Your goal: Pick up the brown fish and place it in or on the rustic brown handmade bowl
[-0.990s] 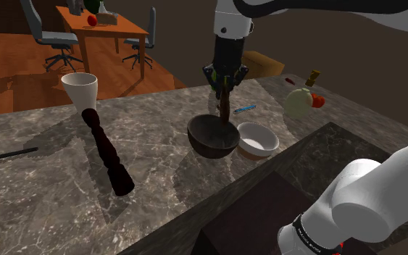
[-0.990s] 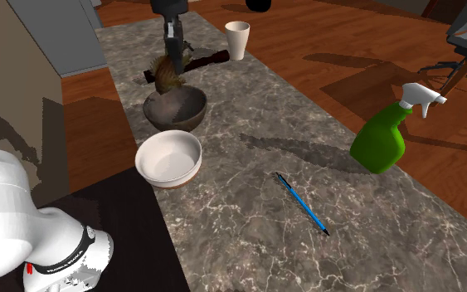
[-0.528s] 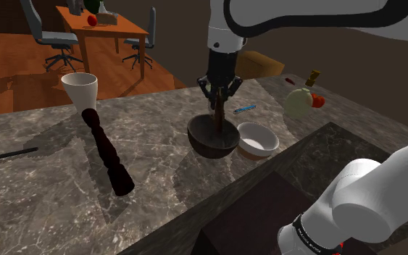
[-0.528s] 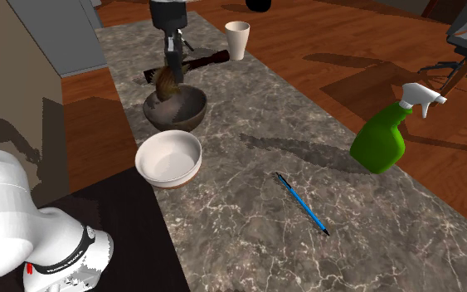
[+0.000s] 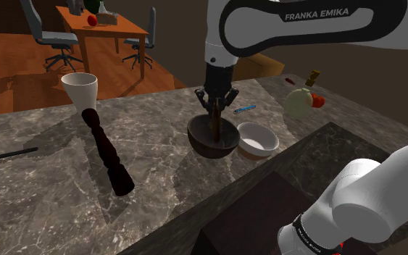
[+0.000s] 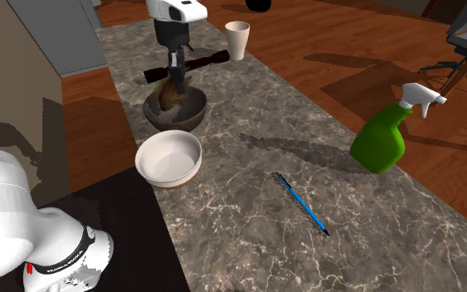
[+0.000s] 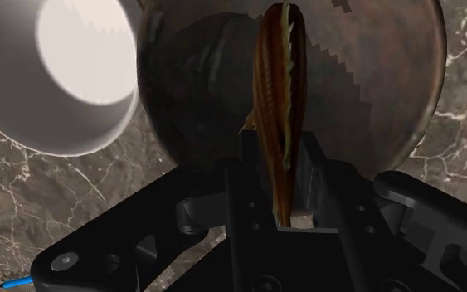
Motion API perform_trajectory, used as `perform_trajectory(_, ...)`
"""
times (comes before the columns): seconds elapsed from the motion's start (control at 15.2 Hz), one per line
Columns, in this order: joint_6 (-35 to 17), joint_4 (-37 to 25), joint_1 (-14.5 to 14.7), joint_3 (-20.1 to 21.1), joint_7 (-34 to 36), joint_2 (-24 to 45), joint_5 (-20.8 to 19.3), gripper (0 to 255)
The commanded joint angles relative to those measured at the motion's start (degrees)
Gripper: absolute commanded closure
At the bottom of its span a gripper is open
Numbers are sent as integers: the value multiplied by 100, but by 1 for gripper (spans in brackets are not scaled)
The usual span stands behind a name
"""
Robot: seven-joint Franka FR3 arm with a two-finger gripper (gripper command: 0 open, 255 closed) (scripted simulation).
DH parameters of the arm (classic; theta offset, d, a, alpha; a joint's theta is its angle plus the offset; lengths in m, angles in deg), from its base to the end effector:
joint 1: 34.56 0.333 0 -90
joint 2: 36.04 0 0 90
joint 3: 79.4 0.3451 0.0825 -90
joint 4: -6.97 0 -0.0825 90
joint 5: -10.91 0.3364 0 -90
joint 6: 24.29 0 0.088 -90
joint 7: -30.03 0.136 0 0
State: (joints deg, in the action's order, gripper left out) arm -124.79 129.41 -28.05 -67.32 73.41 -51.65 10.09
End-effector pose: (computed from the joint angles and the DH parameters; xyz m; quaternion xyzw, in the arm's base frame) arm 0.3830 0.1350 0.5217 0.9736 -0.2178 -0.0320 0.0599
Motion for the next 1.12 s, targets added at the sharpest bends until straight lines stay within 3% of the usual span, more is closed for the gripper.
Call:
perform_trajectory(0.0,-20,14,0,0,1,2,-1,255)
perform_trajectory(0.26,-20,14,0,0,1,2,-1,255)
perform_trajectory(0.33,-19,14,0,0,1,2,-1,0)
perform_trajectory(0.66,-20,14,0,0,1,2,-1,0)
perform_trajectory(0.92,706,-788,1,15,11,81,-10,0)
perform_trajectory(1.06,705,-787,1,15,11,81,-10,0)
